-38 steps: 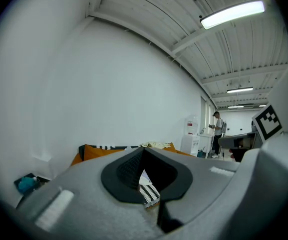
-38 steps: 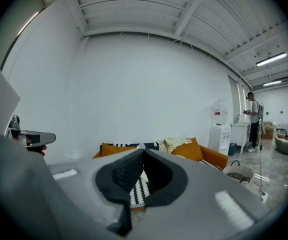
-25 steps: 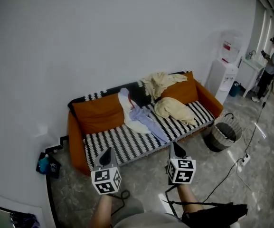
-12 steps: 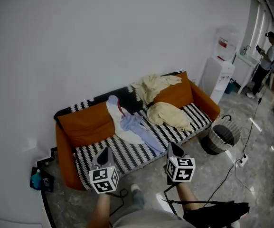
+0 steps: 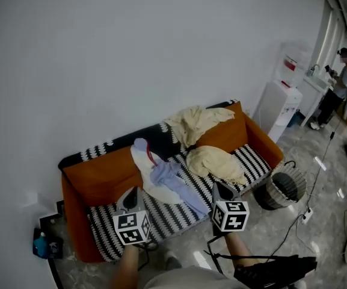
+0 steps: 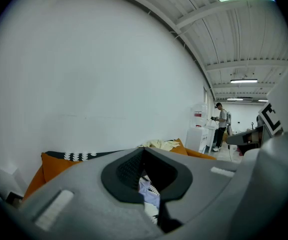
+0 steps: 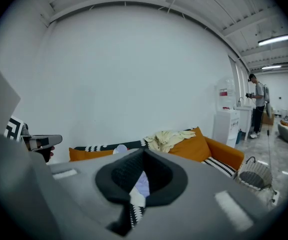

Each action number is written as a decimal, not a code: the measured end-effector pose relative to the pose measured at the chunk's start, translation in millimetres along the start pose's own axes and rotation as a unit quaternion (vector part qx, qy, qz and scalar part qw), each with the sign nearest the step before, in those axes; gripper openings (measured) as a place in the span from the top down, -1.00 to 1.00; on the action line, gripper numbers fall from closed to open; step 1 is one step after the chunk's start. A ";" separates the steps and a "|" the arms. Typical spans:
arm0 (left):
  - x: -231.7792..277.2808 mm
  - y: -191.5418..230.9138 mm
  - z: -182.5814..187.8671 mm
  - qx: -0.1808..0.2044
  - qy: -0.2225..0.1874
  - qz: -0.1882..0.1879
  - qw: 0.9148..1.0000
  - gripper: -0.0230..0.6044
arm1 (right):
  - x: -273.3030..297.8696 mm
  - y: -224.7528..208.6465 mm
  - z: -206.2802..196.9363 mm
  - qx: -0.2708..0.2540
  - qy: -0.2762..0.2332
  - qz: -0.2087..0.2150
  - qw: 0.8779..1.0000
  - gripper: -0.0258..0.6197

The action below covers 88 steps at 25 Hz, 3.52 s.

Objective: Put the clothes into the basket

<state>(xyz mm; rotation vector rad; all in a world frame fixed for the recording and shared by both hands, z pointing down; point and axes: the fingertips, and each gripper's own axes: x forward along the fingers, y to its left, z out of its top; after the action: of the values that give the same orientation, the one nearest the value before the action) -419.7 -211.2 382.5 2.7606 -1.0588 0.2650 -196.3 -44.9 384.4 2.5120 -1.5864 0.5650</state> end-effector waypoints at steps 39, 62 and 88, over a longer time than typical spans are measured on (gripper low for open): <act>146.9 93.7 -88.6 -0.071 0.123 0.156 0.978 0.92 | 295.4 42.3 -33.0 -0.060 0.138 0.171 0.974 0.92; 151.3 151.8 -189.6 -0.123 0.138 0.263 0.947 0.92 | 405.0 101.0 -137.7 -0.065 0.216 0.277 0.934 0.56; 118.8 193.2 -263.2 -0.170 0.155 0.334 0.914 0.92 | 523.4 171.7 -245.2 -0.240 0.243 0.388 0.856 0.06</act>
<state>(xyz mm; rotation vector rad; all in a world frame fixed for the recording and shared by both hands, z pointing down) -490.1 -370.3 683.2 1.8944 -1.7206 0.5237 -210.1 -492.6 788.0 1.1840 -2.1217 0.6840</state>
